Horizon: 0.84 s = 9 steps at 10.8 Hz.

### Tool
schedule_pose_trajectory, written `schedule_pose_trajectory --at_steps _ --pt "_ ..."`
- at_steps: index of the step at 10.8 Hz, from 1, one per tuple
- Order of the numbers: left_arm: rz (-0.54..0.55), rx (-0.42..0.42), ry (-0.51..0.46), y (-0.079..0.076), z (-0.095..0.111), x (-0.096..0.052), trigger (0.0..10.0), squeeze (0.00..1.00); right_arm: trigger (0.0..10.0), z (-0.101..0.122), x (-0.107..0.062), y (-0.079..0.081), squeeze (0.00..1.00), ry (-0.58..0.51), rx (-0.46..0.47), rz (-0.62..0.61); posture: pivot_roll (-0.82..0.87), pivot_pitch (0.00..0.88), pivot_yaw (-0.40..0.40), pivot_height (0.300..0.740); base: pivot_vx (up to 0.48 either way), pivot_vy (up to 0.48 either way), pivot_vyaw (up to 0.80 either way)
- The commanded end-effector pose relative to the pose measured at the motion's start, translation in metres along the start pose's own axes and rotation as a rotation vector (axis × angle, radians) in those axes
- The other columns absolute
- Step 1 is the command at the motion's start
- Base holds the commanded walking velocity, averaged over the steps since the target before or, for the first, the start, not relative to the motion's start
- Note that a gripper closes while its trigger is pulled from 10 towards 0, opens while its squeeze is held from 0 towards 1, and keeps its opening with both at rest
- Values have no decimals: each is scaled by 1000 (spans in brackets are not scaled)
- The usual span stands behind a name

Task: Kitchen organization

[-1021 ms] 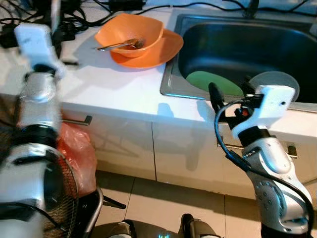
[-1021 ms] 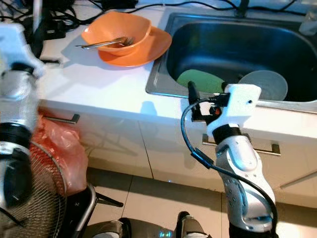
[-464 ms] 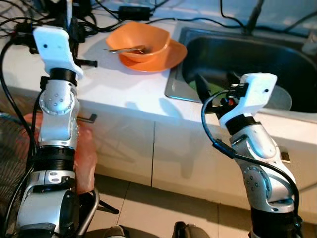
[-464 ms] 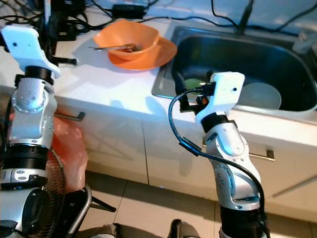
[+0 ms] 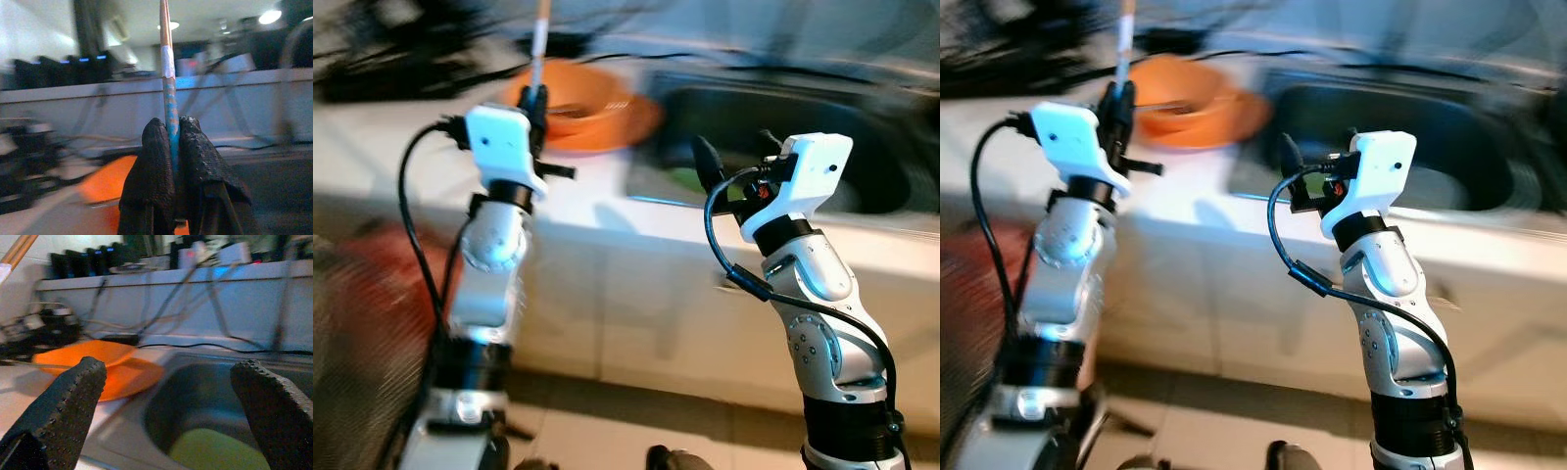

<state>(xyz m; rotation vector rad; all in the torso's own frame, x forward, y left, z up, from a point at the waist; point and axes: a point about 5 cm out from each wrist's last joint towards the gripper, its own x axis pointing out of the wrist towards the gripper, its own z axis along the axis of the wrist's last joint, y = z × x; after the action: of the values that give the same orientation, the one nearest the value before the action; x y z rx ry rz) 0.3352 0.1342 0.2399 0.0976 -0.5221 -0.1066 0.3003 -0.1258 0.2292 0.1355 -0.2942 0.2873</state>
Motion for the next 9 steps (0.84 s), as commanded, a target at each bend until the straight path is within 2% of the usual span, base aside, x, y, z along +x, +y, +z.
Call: schedule_pose_trajectory --at_steps 1,3,9 --pt "-3 6 13 -5 0 -2 0 0 10000 5 3 1 0 -29 -7 14 -57 25 -40 740 0 0 0" --pt "19 -9 22 -7 0 -1 0 0 10000 5 6 2 0 -34 -8 20 -61 15 -45 740 0 0 0" --pt "56 -25 39 -5 0 6 0 0 10000 6 8 4 0 -51 -12 26 -78 1 -35 740 0 -423 0"
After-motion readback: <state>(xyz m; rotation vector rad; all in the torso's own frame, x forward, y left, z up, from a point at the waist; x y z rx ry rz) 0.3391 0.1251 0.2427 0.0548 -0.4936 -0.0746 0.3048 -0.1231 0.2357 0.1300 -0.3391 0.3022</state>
